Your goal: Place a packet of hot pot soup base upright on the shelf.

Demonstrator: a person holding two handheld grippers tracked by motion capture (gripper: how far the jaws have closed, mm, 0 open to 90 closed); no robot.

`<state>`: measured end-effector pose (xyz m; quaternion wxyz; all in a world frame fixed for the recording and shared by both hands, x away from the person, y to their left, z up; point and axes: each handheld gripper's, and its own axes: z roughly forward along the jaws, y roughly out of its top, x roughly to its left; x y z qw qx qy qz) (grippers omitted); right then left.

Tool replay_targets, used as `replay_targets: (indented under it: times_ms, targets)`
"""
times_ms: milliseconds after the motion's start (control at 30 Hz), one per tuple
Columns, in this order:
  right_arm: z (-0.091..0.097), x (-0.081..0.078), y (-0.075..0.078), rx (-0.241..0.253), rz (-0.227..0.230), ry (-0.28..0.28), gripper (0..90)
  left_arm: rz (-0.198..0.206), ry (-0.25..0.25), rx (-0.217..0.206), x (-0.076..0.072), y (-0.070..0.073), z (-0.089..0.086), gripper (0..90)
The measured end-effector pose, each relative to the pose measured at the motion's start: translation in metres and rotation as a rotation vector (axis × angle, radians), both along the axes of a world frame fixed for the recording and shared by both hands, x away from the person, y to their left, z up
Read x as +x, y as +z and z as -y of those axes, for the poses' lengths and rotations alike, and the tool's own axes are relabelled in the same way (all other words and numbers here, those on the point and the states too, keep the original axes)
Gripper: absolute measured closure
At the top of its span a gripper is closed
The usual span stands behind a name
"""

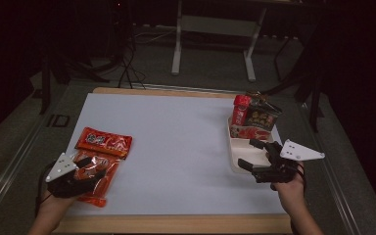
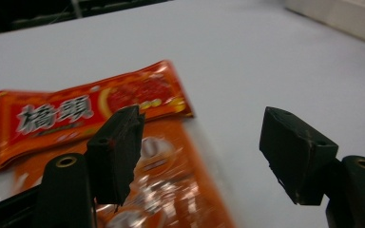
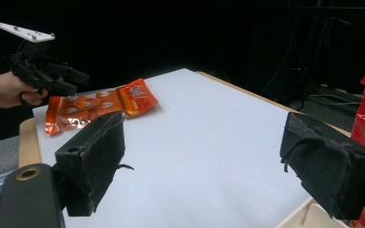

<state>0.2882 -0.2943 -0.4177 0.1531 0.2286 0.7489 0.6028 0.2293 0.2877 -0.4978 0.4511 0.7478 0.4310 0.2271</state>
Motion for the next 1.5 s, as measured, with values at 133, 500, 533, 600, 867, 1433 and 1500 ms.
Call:
replay_targets:
  times_ms: [133, 500, 533, 600, 867, 1433, 1500]
  targets:
    - [-0.001, 0.000, -0.001, -0.004, 0.001, 0.000, 14.8, -0.016, 0.089, 0.035, 0.002, -0.004, -0.016, 39.8]
    - [-0.007, 0.000, -0.005, -0.013, -0.012, 0.022, 14.9, -0.097, 0.240, 0.110, -0.001, -0.015, -0.053, 89.0]
    - [-0.008, 0.000, -0.005, -0.015, -0.010, 0.022, 14.9, -0.111, 0.259, 0.129, -0.002, -0.017, -0.055, 89.8]
    - [-0.008, 0.000, -0.005, -0.013, -0.010, 0.024, 14.9, -0.136, 0.267, 0.160, -0.003, -0.021, -0.059, 90.0]
    - [-0.010, 0.000, -0.006, -0.018, -0.014, 0.029, 14.9, -0.213, 0.293, 0.207, -0.006, -0.030, -0.069, 90.0]
    - [-0.010, 0.000, -0.007, -0.019, -0.025, 0.040, 14.9, -0.259, 0.241, 0.214, -0.013, -0.033, -0.037, 90.0]
    - [-0.011, -0.001, -0.007, -0.020, -0.022, 0.041, 14.9, -0.270, 0.213, 0.199, -0.013, -0.032, -0.029, 90.0]
